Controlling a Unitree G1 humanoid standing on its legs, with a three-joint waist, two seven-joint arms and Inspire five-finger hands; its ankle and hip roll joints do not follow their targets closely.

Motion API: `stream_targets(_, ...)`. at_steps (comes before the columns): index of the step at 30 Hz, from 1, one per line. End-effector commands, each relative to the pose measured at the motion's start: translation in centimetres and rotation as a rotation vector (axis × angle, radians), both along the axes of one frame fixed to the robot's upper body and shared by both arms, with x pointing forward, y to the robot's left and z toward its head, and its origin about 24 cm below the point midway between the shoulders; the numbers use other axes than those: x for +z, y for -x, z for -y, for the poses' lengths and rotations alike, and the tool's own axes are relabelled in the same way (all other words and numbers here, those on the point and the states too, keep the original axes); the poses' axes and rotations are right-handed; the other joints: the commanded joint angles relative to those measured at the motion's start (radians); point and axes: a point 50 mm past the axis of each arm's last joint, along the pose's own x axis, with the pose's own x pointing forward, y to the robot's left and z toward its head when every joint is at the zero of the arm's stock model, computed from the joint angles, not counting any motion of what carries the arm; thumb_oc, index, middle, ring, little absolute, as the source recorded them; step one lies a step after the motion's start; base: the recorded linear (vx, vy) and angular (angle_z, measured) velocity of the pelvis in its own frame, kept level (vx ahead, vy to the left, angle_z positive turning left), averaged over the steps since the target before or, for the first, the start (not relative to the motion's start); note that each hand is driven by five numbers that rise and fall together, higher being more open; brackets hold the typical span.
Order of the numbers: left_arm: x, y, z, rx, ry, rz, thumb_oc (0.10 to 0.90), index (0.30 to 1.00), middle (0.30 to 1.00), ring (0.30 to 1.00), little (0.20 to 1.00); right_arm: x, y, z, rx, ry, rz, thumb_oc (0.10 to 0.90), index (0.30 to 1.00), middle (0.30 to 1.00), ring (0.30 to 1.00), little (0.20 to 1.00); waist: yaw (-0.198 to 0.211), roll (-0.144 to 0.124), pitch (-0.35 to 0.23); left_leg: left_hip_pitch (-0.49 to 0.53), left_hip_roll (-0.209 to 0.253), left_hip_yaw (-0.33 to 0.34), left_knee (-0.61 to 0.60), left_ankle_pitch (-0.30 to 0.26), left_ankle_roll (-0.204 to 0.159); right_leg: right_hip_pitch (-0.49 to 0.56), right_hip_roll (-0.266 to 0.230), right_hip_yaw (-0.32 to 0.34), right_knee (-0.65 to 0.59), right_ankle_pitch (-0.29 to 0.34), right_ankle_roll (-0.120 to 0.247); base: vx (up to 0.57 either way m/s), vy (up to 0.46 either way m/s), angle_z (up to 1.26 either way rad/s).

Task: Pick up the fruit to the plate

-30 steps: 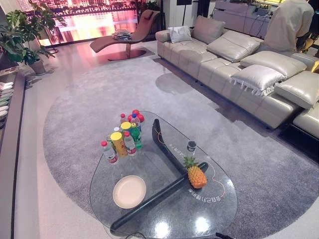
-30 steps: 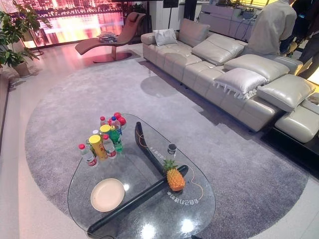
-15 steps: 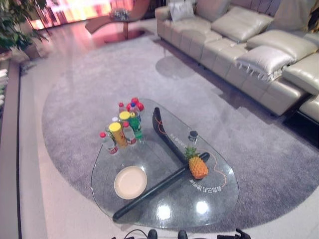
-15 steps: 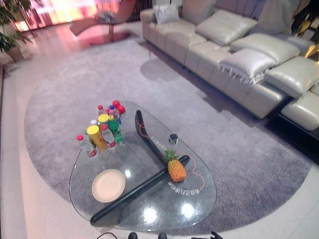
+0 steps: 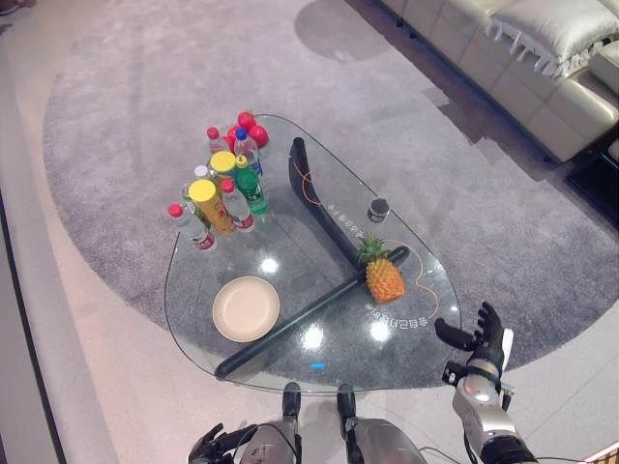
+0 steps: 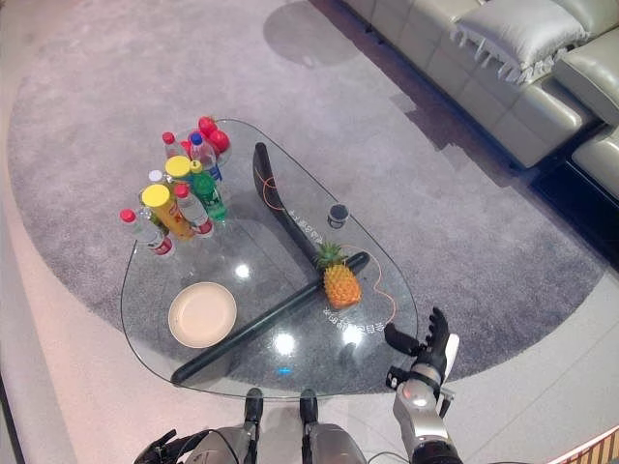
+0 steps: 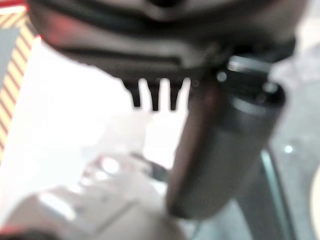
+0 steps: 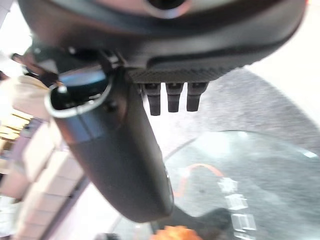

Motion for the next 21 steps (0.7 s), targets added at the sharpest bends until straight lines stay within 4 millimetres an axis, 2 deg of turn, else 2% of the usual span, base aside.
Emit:
stream_targets(1,-0.1,0.8,-0.4,0.005,-0.009,-0.020,0.800,0.900,0.900,0.900,0.900,5.9,-1.9,1.2,0.010,0.144,0.247,0.800,0.900,0.900,0.900,0.900,0.002,-0.025,0.007,-0.131,-0.092,-0.061,0.170,-0.068,0.035,-0.033,-0.066,-0.109,-0.028,0.111,0.021,0.00,0.000,0.00)
stream_targets(5,0.1,-0.2,-0.2,0.003,0.002,0.013,0.800,0.900,0.900,0.900,0.900,10.0,-3.8,0.2,0.063,0.197,0.408,0.800,0.900,0.900,0.900,0.900,0.008,-0.024,0.045,-0.192,-0.095,-0.068,0.217,-0.070,0.036,-0.084,-0.067,-0.111,0.010,0.102,0.015,-0.04,0.019,-0.03)
stream_targets(10,0.4,-1.6,0.0,-0.004,0.015,0.052,0.800,0.900,0.900,0.900,0.900,13.9,-5.3,-1.1,0.113,0.203,0.550,0.800,0.900,0.900,0.900,0.900,0.015,-0.022,0.092,-0.263,-0.101,-0.071,0.268,-0.072,0.035,-0.142,-0.069,-0.124,0.048,0.093,0.006,-0.05,0.029,-0.03)
stream_targets(16,0.7,-2.8,0.5,0.001,0.040,0.096,0.800,0.900,0.900,0.900,0.900,17.2,-6.3,-3.3,0.188,0.210,0.666,0.800,0.900,0.900,0.900,0.900,0.025,-0.015,0.139,-0.327,-0.114,-0.077,0.322,-0.075,0.034,-0.202,-0.075,-0.135,0.097,0.081,-0.004,-0.01,0.053,0.02)
stream_targets(21,1.0,-4.0,1.0,-0.002,0.058,0.125,0.800,0.900,0.900,0.900,0.900,18.9,-7.2,-4.9,0.228,0.229,0.700,0.800,0.900,0.900,0.900,0.900,0.035,-0.004,0.172,-0.367,-0.121,-0.079,0.342,-0.071,0.035,-0.243,-0.078,-0.138,0.119,0.079,-0.008,-0.01,0.055,0.02)
